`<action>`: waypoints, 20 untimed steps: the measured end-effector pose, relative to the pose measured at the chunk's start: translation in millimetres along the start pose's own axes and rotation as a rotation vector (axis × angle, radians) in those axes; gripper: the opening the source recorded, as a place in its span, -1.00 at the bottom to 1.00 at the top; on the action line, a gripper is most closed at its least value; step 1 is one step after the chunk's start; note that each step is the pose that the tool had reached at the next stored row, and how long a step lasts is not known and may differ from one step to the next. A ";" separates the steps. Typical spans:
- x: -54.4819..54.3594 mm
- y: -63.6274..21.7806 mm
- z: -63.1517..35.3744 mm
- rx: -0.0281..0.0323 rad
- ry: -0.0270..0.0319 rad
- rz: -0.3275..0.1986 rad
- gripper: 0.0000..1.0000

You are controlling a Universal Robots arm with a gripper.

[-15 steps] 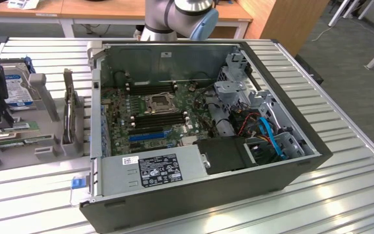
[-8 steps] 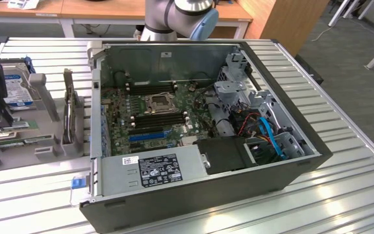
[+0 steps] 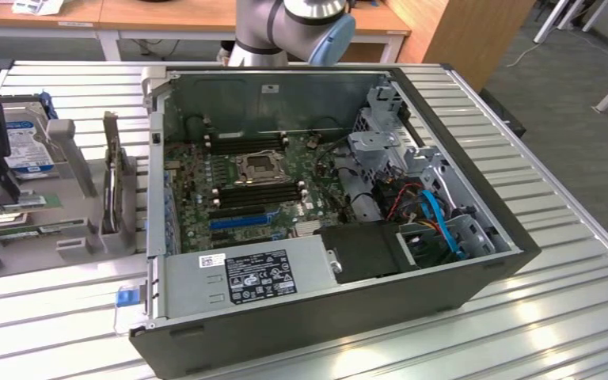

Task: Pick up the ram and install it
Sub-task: 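Pick up the ram and move it above insertion slot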

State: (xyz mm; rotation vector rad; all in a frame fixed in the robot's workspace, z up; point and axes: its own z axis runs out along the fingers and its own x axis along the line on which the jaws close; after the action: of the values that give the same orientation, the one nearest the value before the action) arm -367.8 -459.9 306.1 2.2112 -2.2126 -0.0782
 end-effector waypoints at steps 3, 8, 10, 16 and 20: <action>0.0 0.1 -1.1 0.0000 0.0000 0.000 -0.77; -0.1 0.1 -3.2 0.0000 0.0000 0.000 -0.77; -0.1 0.2 -4.4 0.0000 0.0000 0.000 -0.77; -0.2 0.3 -6.9 0.0001 0.0000 0.000 -0.77; -0.2 0.3 -8.4 0.0000 0.0000 0.000 -0.77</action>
State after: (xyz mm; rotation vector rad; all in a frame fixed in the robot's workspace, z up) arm -367.8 -459.9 314.4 2.2110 -2.2129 -0.0781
